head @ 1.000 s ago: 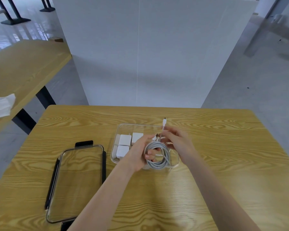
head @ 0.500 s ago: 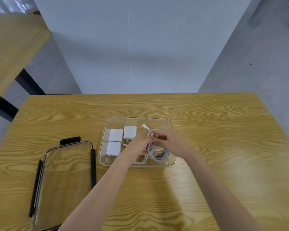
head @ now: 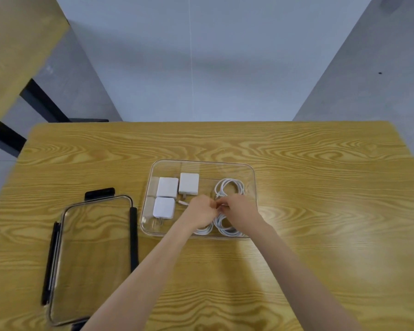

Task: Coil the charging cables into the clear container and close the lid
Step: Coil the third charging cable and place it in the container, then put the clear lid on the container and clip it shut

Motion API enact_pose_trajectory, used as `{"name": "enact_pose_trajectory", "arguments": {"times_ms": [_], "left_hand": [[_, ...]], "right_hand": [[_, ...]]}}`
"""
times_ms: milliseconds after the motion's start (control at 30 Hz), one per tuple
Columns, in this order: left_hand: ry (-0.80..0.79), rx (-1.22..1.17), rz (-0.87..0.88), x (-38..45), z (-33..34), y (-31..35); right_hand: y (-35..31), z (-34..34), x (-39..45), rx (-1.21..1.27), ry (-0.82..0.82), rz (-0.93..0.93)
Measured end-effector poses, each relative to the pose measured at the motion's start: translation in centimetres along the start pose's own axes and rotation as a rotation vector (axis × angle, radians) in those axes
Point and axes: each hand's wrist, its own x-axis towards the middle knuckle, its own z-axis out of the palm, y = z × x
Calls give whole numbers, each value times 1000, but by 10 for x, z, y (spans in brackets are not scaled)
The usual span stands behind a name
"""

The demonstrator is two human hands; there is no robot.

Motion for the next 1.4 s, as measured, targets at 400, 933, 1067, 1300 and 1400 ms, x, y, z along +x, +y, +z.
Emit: {"name": "enact_pose_trajectory", "arguments": {"times_ms": [400, 933, 1067, 1300, 1400], "left_hand": [[166, 6, 22, -16, -14, -10], [771, -280, 23, -137, -88, -97], [873, -196, -216, -150, -89, -163], [842, -57, -559, -162, -69, -236], [825, -73, -578, -160, -63, -250]], "right_hand": [[-8, -10, -8, -17, 202, 81], [-138, 32, -66, 590, -14, -109], [-150, 77, -67, 298, -173, -9], [-153, 138, -59, 159, -142, 96], [-158, 152, -53, 93, -73, 72]]}}
